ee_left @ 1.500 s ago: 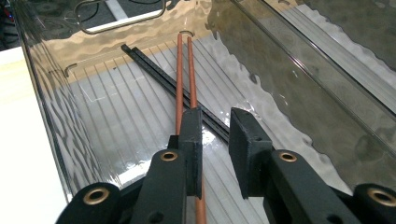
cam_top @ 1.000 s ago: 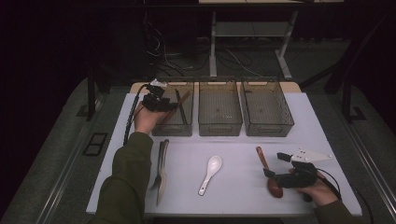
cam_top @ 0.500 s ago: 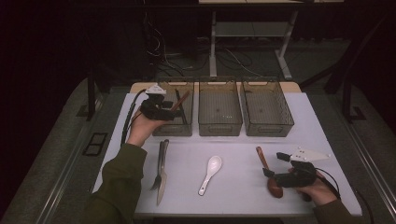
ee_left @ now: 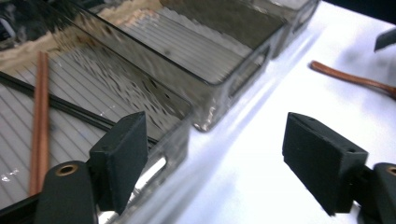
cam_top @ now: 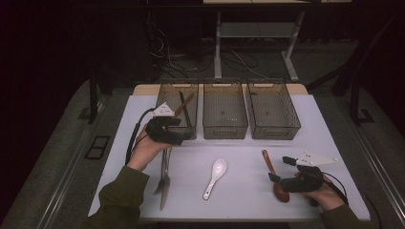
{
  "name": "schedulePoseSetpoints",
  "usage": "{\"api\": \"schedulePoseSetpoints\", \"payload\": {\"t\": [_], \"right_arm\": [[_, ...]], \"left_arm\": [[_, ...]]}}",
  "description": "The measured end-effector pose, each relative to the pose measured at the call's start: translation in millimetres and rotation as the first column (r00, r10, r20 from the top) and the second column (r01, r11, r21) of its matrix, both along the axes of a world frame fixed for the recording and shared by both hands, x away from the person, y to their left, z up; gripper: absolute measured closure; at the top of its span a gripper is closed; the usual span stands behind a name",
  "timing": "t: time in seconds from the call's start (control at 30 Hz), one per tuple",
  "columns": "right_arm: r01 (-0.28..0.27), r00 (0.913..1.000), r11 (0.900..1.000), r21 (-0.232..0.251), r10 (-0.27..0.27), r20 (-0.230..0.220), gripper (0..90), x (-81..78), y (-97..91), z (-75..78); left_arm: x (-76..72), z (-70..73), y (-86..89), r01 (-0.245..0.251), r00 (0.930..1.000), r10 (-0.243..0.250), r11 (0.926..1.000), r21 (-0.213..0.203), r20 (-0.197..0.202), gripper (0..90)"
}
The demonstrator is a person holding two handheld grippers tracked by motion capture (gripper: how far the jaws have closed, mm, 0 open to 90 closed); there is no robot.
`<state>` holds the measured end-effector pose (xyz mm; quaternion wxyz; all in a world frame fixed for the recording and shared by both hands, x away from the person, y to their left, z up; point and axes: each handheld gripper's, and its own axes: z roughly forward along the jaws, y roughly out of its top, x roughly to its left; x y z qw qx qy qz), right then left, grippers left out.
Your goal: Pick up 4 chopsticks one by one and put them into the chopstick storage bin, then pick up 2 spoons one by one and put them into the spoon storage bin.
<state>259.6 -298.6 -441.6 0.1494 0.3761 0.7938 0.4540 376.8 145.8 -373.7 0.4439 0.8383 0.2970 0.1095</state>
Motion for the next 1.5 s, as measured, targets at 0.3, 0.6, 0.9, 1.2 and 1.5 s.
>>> {"api": "schedulePoseSetpoints", "payload": {"t": [0.3,0.6,0.9,1.2,1.5], "right_arm": [[-0.002,1.0000,1.0000,-0.003,0.002,-0.001,13.8,-0.5,0.4,0.0],[-0.006,1.0000,1.0000,-0.004,0.006,0.002,13.7,-1.0,0.2,0.2],[-0.010,1.0000,0.9999,-0.009,0.010,0.001,13.7,-0.5,0.9,-0.2],[-0.012,0.9999,0.9998,-0.014,0.012,0.005,13.7,-1.1,1.4,-0.3],[-0.013,0.9999,0.9998,-0.017,0.013,-0.001,13.7,-0.6,2.1,-0.7]], "left_arm": [[-21.4,-12.9,-0.3,0.026,0.9997,-0.025,0.9997,0.003,-0.006,15.7],[-45.4,-25.1,1.9,0.041,0.9991,-0.042,0.9991,-0.010,-0.011,15.3],[-68.6,-37.3,-3.3,0.103,0.9940,-0.103,0.9946,-0.015,-0.035,28.6],[-77.8,-41.0,-17.5,0.196,0.9775,-0.198,0.9800,-0.033,-0.072,68.1],[-83.4,-43.2,-39.8,0.276,0.9537,-0.277,0.9609,-0.020,-0.117,88.9]]}}
